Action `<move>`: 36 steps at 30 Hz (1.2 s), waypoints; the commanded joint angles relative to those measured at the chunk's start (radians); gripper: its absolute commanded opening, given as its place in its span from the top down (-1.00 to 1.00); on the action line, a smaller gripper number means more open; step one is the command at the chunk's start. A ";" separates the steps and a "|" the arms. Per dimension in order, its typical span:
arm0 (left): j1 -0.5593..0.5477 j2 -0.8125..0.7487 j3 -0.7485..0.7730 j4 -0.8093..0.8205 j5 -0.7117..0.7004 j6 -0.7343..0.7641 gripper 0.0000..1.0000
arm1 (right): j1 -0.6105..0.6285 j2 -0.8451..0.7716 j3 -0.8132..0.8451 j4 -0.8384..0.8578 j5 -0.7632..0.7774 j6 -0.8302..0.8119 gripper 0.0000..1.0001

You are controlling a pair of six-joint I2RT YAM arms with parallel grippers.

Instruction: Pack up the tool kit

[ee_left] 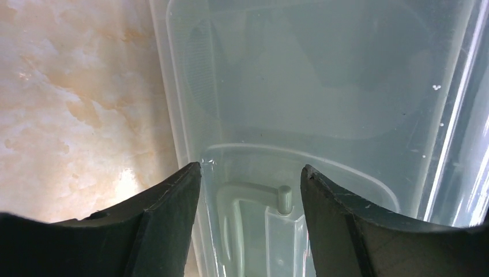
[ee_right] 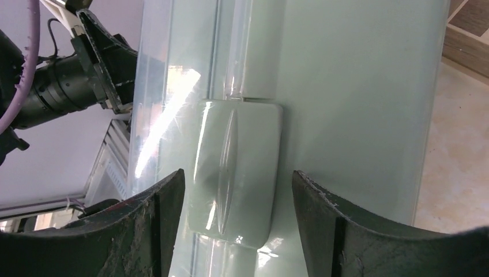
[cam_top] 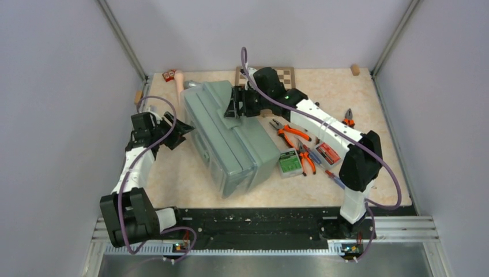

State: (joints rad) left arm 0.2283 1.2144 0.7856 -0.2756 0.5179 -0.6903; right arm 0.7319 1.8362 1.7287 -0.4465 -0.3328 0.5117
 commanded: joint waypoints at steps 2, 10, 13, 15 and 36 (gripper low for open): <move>-0.003 0.041 0.043 0.070 0.056 -0.002 -0.39 | -0.002 0.045 0.057 -0.098 -0.003 -0.030 -0.37; -0.021 0.051 0.053 0.104 0.060 -0.020 -0.39 | 0.002 0.070 0.030 -0.050 -0.259 0.018 -0.33; -0.045 0.073 0.079 0.104 0.067 -0.027 -0.39 | 0.001 0.047 -0.048 0.083 -0.346 0.127 -0.29; -0.077 0.084 0.100 0.103 0.061 -0.034 -0.39 | 0.002 0.042 -0.067 0.101 -0.314 0.147 -0.27; -0.322 0.006 0.074 0.136 -0.110 -0.140 -0.35 | -0.033 0.021 -0.443 0.771 -0.482 0.518 0.45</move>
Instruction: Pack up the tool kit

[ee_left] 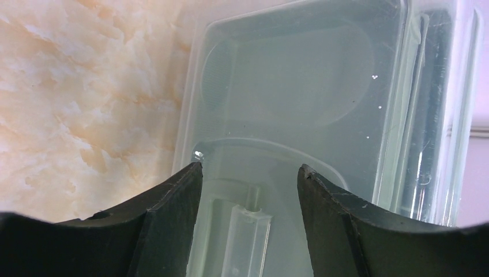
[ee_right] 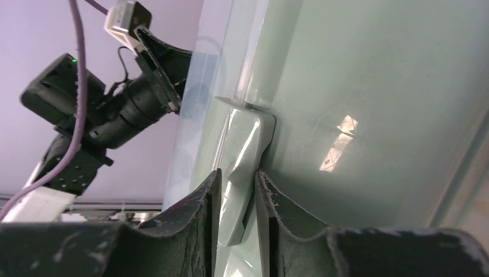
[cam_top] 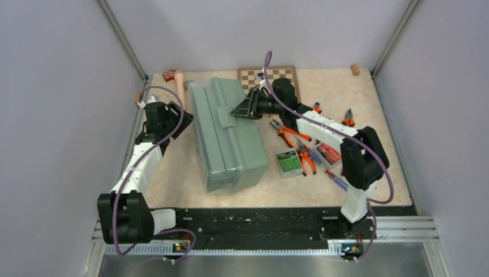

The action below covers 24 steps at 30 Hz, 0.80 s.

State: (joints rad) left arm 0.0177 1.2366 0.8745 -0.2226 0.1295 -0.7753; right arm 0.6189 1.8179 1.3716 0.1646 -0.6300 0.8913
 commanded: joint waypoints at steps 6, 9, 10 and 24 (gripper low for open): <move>-0.117 -0.016 -0.016 0.085 0.282 -0.060 -0.35 | 0.067 0.057 -0.202 0.503 -0.228 0.321 0.59; -0.119 -0.016 -0.025 0.088 0.282 -0.063 -0.35 | 0.062 0.074 -0.243 0.650 -0.240 0.398 0.61; -0.120 -0.017 -0.028 0.089 0.281 -0.064 -0.35 | 0.061 0.079 -0.254 0.695 -0.244 0.426 0.63; -0.120 -0.018 -0.041 0.101 0.292 -0.079 -0.34 | 0.055 0.109 -0.303 0.970 -0.250 0.553 0.66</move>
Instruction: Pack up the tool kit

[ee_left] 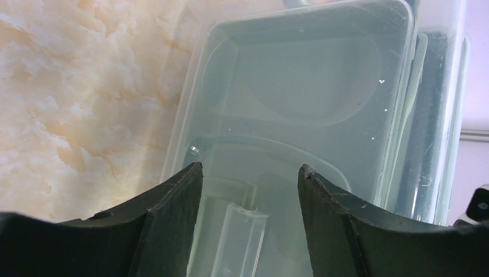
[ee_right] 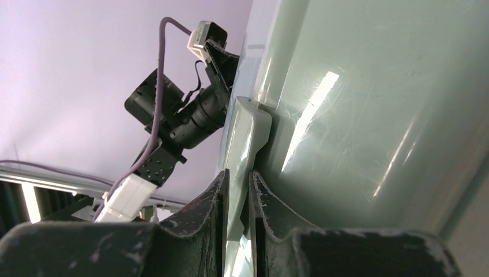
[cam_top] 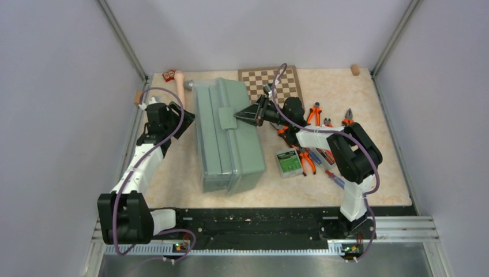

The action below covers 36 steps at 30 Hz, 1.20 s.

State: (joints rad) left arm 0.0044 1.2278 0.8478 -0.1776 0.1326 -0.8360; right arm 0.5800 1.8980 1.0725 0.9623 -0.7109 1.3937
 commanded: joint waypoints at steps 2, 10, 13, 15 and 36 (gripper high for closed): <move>-0.106 -0.013 -0.015 0.056 0.287 -0.021 -0.34 | 0.093 0.030 -0.005 0.186 -0.167 0.052 0.67; -0.106 -0.022 -0.020 0.058 0.280 -0.027 -0.34 | 0.090 0.032 -0.021 0.229 -0.159 0.062 0.70; -0.106 -0.023 -0.021 0.059 0.282 -0.031 -0.34 | 0.089 0.034 -0.024 0.260 -0.158 0.076 0.71; -0.106 -0.026 -0.021 0.058 0.282 -0.031 -0.34 | 0.090 0.039 -0.021 0.271 -0.161 0.080 0.71; -0.080 -0.109 -0.011 -0.030 0.184 0.041 -0.34 | 0.093 -0.207 0.175 -0.775 0.031 -0.585 -0.14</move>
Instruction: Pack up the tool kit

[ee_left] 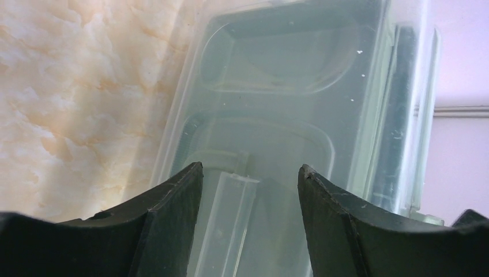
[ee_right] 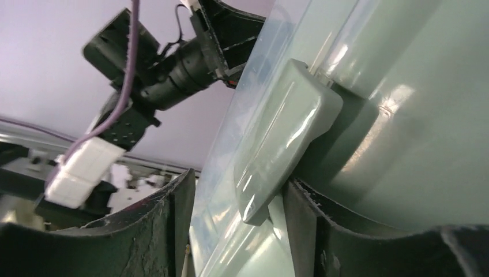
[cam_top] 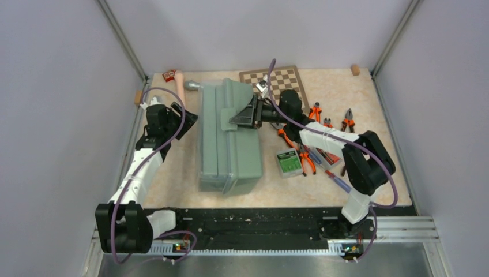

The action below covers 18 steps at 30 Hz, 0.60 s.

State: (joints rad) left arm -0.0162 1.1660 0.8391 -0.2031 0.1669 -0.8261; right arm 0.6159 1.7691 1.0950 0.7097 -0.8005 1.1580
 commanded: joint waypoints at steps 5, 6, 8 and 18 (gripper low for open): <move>-0.060 -0.058 -0.001 -0.010 0.158 0.036 -0.34 | 0.093 -0.080 0.360 -0.991 0.367 -0.590 -0.36; -0.060 -0.060 -0.001 -0.011 0.161 0.036 -0.34 | 0.104 -0.079 0.406 -1.079 0.422 -0.621 -0.38; -0.060 -0.061 -0.004 -0.012 0.170 0.031 -0.34 | 0.131 -0.065 0.491 -1.210 0.551 -0.677 -0.41; -0.060 -0.069 -0.011 -0.005 0.194 0.014 -0.34 | 0.292 0.088 0.862 -1.644 1.133 -0.827 -0.50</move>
State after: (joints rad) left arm -0.0513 1.1225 0.8364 -0.2623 0.2687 -0.7990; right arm 0.8661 1.8011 1.8523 -0.7166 0.0566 0.4168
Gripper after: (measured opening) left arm 0.667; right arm 0.742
